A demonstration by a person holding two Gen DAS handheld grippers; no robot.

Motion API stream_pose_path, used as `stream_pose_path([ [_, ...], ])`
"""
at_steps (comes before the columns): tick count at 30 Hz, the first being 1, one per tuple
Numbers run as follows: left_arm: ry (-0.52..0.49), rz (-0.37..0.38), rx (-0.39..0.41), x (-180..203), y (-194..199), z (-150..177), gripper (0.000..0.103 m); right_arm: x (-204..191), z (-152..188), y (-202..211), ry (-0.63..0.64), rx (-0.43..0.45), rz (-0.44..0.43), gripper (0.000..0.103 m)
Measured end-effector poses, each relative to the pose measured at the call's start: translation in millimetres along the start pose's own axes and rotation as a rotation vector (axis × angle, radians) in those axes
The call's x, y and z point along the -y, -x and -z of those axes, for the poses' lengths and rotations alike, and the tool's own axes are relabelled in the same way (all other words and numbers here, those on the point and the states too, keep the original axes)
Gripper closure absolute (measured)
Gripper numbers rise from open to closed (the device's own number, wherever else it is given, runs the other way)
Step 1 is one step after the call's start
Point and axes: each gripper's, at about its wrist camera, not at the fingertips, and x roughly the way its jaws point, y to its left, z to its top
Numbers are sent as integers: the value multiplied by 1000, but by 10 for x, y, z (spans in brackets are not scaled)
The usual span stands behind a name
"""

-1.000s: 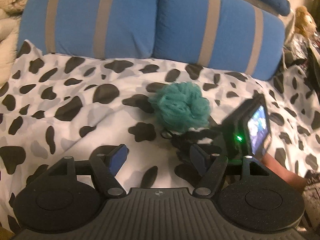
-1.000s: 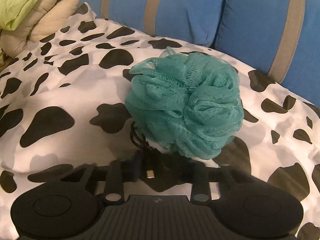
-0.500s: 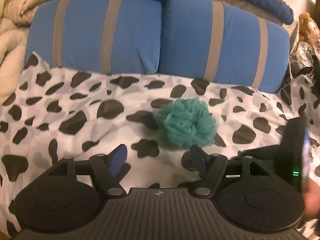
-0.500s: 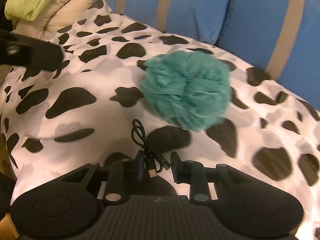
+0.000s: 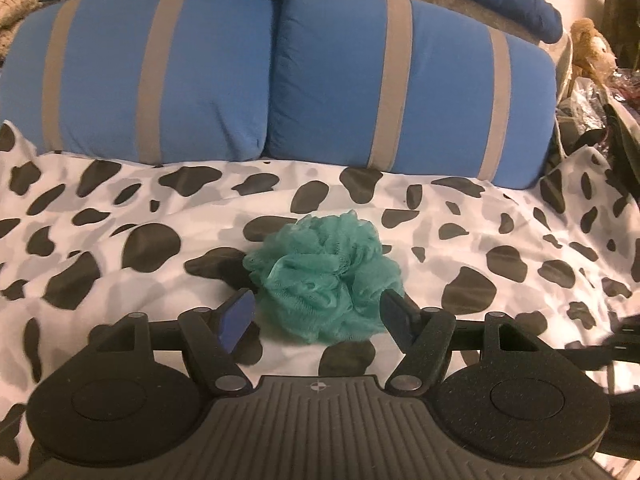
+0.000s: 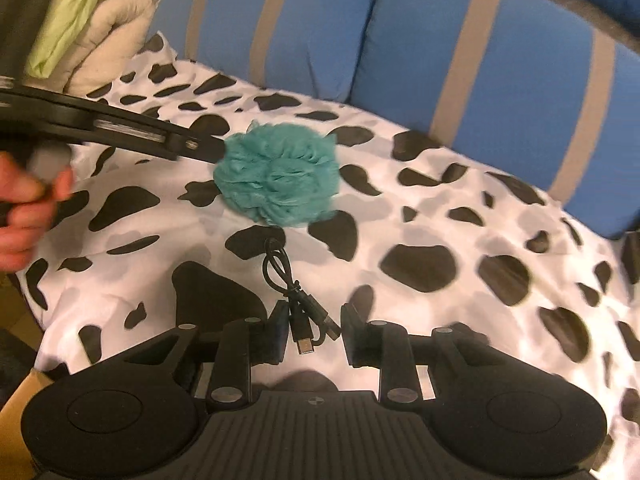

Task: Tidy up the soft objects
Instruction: 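Close the left gripper on the teal loofah while the right holds the cable, then lift the loofah and cable and carry both toward the cardboard box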

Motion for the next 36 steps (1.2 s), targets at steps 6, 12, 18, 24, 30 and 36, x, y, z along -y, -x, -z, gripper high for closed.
stream_pose_path([
  [6, 83, -12, -31, -199, -302, 29, 35, 49, 135, 212, 22, 4, 18, 73],
  [12, 171, 57, -66, -388, -526, 14, 35, 95, 151, 203, 3, 1, 16, 73],
  [18, 264, 183, -109, -451, -693, 24, 40, 106, 141, 196, -7, -1, 14, 73],
  [24, 310, 251, -186, -495, -749, 40, 84, 147, 156, 175, -30, -13, 20, 73],
  [30, 285, 242, -158, -474, -546, -16, 90, 173, 164, 136, -56, -27, 39, 73],
  [36, 239, 220, -114, -399, -277, -90, 92, 166, 160, 112, -75, -29, 42, 73],
])
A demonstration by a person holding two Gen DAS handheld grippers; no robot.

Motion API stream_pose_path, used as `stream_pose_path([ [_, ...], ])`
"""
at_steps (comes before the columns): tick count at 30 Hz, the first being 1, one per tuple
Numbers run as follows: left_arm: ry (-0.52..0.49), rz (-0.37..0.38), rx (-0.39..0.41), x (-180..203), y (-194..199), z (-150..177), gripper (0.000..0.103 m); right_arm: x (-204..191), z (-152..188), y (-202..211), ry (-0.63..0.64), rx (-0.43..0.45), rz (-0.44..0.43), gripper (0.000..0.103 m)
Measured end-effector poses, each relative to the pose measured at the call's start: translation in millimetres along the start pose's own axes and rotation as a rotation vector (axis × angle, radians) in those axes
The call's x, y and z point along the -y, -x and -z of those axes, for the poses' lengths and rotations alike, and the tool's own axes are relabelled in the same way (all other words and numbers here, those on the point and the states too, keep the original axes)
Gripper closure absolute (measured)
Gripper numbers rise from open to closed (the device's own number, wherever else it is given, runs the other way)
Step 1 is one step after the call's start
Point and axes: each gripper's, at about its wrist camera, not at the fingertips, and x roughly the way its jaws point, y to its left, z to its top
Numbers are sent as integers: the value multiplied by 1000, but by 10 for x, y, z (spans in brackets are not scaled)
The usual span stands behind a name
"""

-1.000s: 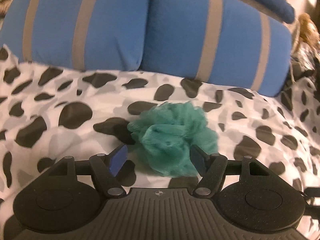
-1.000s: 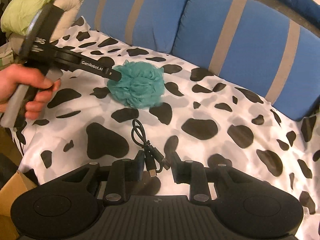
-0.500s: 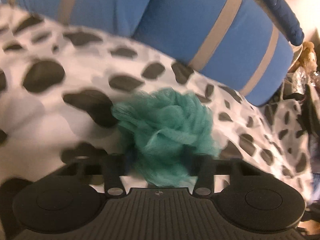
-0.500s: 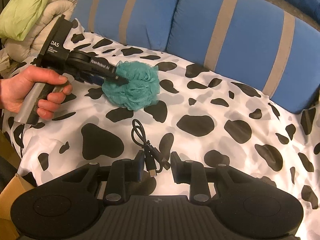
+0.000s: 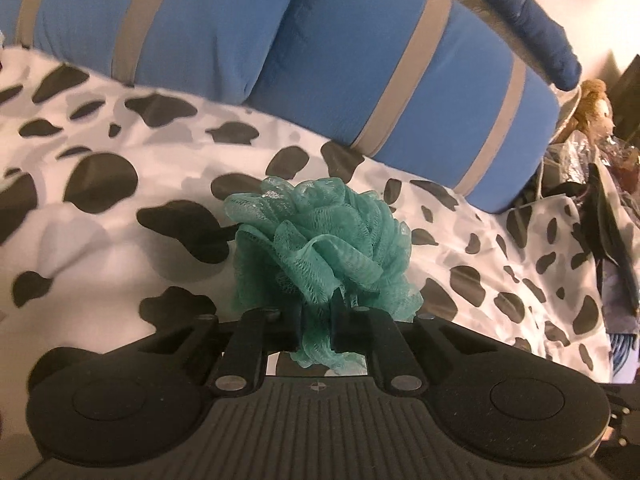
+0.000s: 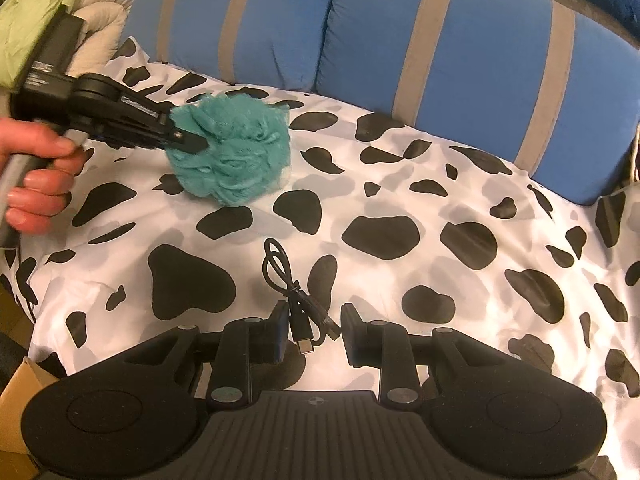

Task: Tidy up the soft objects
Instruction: 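Lift the loofah and cable and carry both toward the cardboard box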

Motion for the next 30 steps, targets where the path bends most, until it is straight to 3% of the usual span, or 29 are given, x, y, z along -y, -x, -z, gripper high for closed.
stream_pose_path([
  [13, -161, -35, 54, 407, 571, 286, 92, -11, 28, 156, -97, 29, 10, 73],
  [30, -206, -38, 48, 566, 1187, 811, 92, -192, 207, 501, -161, 51, 8, 73],
])
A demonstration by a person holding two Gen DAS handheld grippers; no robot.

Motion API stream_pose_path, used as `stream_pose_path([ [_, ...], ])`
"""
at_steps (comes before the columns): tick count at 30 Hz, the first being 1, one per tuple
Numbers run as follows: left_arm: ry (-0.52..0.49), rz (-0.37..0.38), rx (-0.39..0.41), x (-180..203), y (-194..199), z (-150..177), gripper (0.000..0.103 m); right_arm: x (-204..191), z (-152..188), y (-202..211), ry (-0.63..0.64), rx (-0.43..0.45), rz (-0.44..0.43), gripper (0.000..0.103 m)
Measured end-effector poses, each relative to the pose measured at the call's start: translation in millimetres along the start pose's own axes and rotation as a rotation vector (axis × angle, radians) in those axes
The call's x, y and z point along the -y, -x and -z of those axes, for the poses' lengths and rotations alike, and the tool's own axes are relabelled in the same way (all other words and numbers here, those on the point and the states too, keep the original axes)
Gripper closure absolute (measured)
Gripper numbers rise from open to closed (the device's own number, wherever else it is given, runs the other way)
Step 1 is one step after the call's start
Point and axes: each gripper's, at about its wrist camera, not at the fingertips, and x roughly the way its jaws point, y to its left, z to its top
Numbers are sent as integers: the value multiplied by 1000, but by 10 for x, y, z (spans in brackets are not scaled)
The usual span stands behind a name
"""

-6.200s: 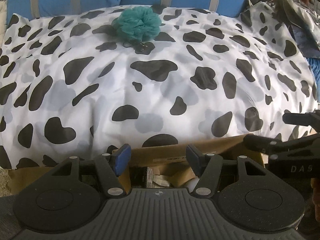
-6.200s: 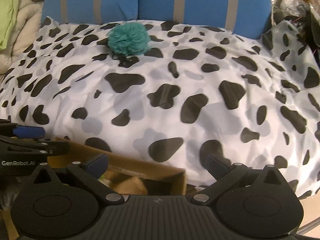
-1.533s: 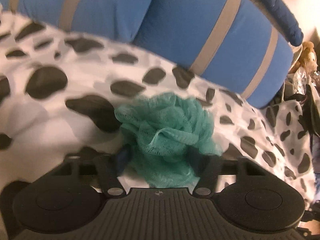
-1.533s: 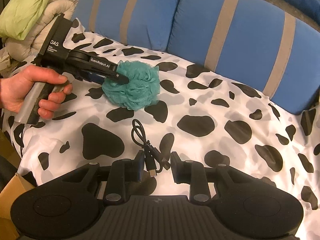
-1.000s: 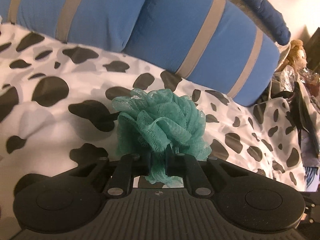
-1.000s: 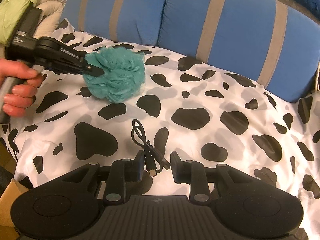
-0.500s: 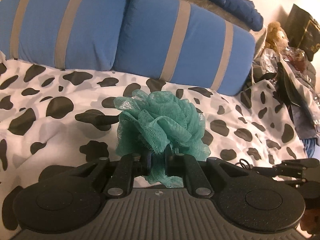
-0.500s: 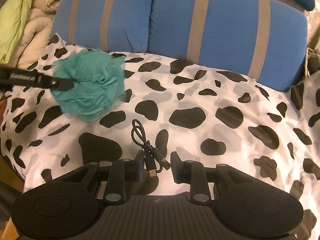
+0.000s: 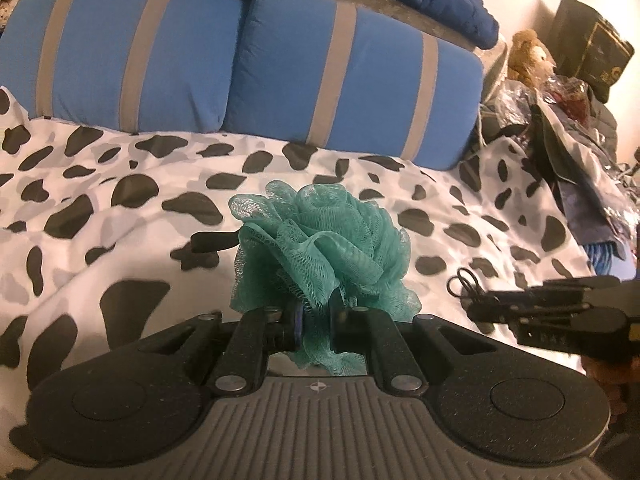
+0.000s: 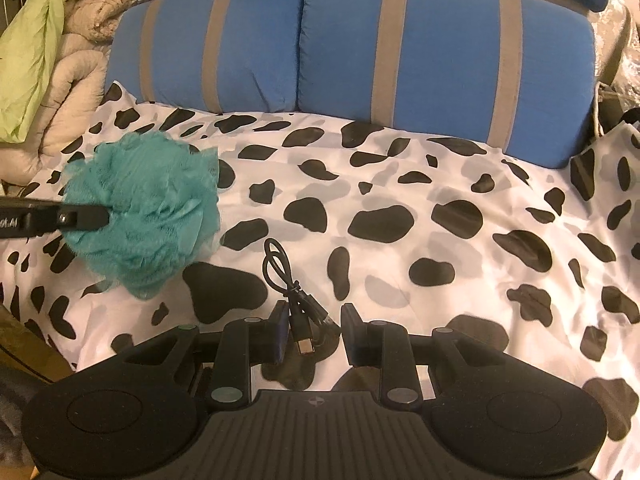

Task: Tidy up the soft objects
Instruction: 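Lift the loofah and cable and carry both toward the cardboard box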

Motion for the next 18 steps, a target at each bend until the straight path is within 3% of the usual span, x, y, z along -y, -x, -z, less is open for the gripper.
stream_pose_path([
  [18, -20, 31, -60, 266, 465, 560, 92, -217, 347, 415, -40, 0, -2, 73],
])
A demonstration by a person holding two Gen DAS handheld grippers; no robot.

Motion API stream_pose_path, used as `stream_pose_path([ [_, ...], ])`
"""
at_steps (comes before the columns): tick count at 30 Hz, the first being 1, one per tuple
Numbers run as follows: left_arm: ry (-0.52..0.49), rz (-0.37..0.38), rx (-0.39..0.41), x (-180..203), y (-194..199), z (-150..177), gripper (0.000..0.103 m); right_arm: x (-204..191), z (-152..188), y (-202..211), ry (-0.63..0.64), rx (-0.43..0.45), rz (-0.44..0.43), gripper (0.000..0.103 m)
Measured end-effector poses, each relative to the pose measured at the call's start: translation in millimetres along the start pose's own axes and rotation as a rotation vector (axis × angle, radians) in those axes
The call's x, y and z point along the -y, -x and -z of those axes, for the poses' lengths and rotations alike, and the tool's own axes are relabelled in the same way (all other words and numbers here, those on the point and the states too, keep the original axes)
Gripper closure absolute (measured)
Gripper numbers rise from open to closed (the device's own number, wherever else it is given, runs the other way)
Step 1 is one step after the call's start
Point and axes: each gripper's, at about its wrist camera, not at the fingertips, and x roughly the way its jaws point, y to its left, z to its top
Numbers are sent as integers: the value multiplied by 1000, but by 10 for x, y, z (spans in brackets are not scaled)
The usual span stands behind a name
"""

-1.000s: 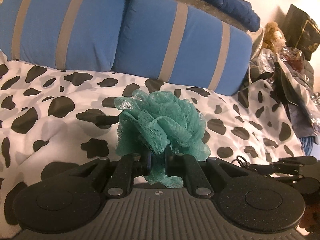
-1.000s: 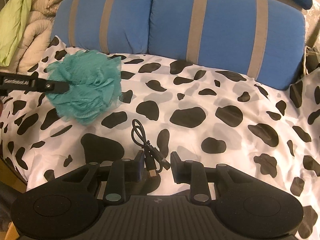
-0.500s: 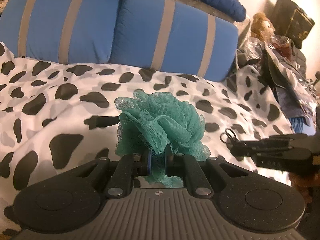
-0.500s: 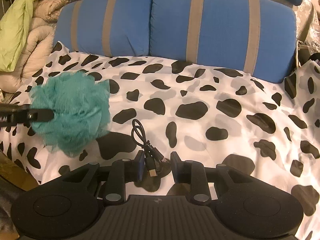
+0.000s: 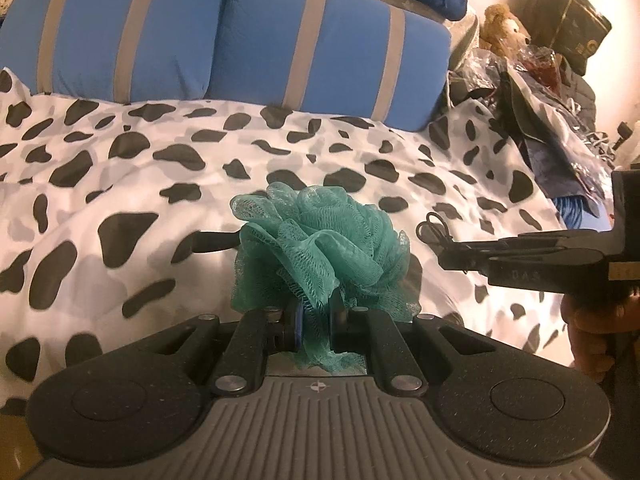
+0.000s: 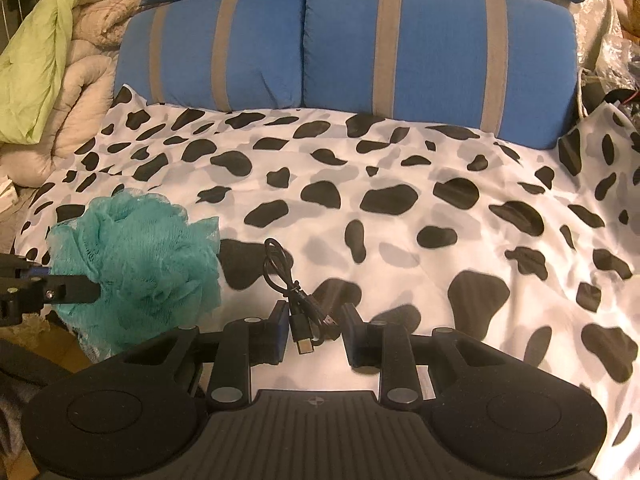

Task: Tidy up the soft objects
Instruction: 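Lift the loofah and cable and carry both toward the cardboard box, then lower the loofah and cable into the box and open both grippers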

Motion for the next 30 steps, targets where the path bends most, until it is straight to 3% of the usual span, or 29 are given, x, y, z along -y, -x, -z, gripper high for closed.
stream_pose_path([
  [19, 32, -15, -46, 138, 296, 381, 92, -285, 486, 335, -68, -71, -2, 73],
  [30, 0, 11, -180, 255, 267, 604, 92, -348, 677, 426, -117, -138, 13, 73],
])
